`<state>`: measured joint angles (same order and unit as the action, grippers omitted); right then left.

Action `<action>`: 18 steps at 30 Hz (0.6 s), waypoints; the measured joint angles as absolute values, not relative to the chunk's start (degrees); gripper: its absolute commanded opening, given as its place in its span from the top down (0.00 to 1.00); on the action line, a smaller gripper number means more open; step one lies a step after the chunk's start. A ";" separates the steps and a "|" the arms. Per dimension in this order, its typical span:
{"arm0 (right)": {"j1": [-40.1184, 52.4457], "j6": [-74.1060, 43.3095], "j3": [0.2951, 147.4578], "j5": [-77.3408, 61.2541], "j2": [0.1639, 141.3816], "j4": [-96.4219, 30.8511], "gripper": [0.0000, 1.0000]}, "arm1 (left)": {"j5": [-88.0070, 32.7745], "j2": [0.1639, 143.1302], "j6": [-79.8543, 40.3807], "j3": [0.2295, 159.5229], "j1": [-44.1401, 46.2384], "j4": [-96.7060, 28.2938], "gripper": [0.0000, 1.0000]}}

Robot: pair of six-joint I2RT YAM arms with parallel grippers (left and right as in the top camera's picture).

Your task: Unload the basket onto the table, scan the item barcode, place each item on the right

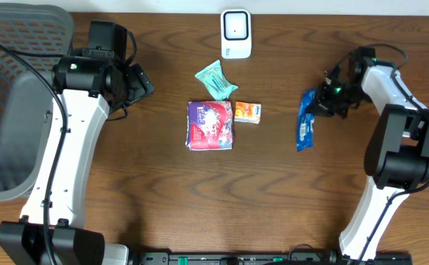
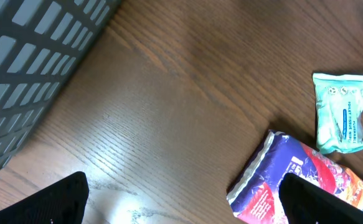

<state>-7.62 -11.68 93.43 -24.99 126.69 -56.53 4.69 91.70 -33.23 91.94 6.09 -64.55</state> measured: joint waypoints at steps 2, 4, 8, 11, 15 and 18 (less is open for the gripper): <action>-6.13 -12.14 96.03 -18.57 126.69 -59.00 0.99 | 4.69 91.70 -33.23 91.94 6.09 -64.55 0.02; -3.79 -13.17 98.63 -10.72 126.69 -61.23 0.99 | 4.69 91.72 -33.23 91.94 6.09 -64.55 0.02; 3.55 -16.03 101.19 6.48 126.56 -62.54 0.99 | 4.69 91.70 -33.23 91.94 6.09 -64.55 0.02; 10.13 -18.76 101.08 18.46 126.61 -62.81 0.99 | 4.69 91.70 -33.23 91.94 6.09 -64.53 0.02; 17.85 -22.35 100.64 28.82 127.02 -62.52 0.97 | 4.69 91.72 -33.23 91.94 6.09 -64.55 0.02; 21.21 -25.15 100.53 31.53 128.20 -62.50 0.70 | 4.69 91.70 -33.23 91.94 6.09 -64.55 0.02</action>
